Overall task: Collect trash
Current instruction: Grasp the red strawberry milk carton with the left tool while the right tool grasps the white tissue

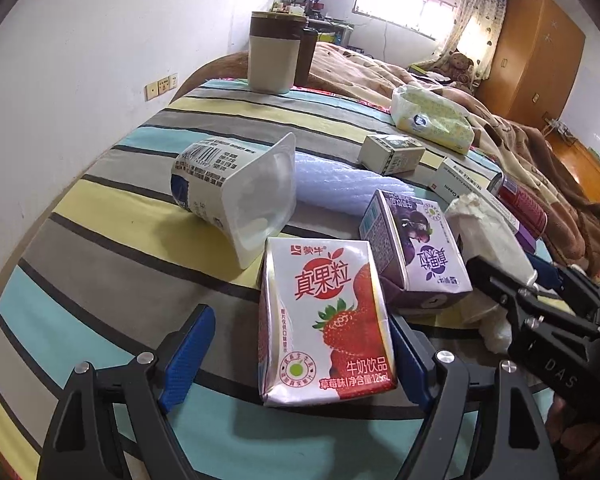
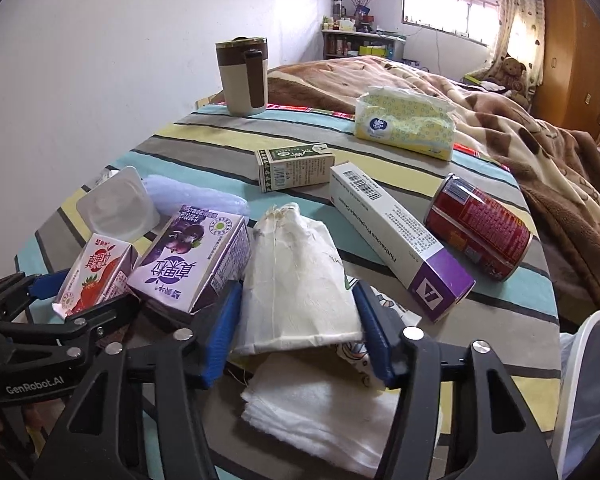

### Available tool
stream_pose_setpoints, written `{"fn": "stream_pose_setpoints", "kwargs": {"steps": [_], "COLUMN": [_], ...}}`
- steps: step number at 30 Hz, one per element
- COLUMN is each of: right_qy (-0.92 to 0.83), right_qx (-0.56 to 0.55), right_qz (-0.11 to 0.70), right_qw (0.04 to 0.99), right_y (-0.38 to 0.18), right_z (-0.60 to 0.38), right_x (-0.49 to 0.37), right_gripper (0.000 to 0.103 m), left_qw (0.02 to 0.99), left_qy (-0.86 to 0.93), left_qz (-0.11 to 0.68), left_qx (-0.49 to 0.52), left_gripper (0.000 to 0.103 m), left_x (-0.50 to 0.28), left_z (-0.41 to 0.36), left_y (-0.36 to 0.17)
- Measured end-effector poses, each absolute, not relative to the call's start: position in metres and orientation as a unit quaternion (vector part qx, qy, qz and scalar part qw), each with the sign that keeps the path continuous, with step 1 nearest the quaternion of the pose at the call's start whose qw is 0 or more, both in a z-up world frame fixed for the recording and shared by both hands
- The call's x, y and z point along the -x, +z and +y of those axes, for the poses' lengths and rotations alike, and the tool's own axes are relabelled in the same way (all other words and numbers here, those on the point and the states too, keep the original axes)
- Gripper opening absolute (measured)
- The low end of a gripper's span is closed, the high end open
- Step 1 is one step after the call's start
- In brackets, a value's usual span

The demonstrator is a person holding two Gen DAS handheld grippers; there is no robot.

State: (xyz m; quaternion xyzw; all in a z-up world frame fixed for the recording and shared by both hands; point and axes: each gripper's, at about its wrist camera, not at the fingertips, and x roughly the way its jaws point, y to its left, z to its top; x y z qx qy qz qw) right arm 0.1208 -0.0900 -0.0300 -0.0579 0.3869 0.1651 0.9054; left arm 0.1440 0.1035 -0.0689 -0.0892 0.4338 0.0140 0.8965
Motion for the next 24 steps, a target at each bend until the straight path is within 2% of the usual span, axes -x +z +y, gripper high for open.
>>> {"fn": "stream_pose_setpoints", "kwargs": {"steps": [2,4,6,13,24], "right_qy": [0.169,0.171,0.175,0.187,0.213], "right_qx": [0.054,0.047,0.041,0.027,-0.043], "right_qz": [0.384,0.382,0.381,0.373,0.356], "right_qw": [0.906,0.907,0.907,0.908,0.909], "right_y": [-0.029,-0.03,-0.029,-0.027,-0.015], "right_z": [-0.09,-0.091,-0.091,-0.092,-0.113], "right_x": [-0.12,-0.12,-0.119,-0.115,-0.107], "right_gripper": [0.052,0.05,0.047,0.036,0.036], "left_qw": [0.897,0.898,0.899,0.902,0.912], "left_qy": [0.013,0.01,0.007,0.002,-0.015], "left_qz": [0.433,0.431,0.429,0.422,0.398], "left_qx": [0.087,0.09,0.09,0.094,0.095], "left_gripper": [0.081,0.072,0.057,0.057,0.057], "left_x": [-0.144,-0.143,-0.144,-0.139,-0.124], "left_z": [0.102,0.103,0.103,0.103,0.095], "left_y": [-0.069,-0.069,-0.067,-0.064,-0.04]}}
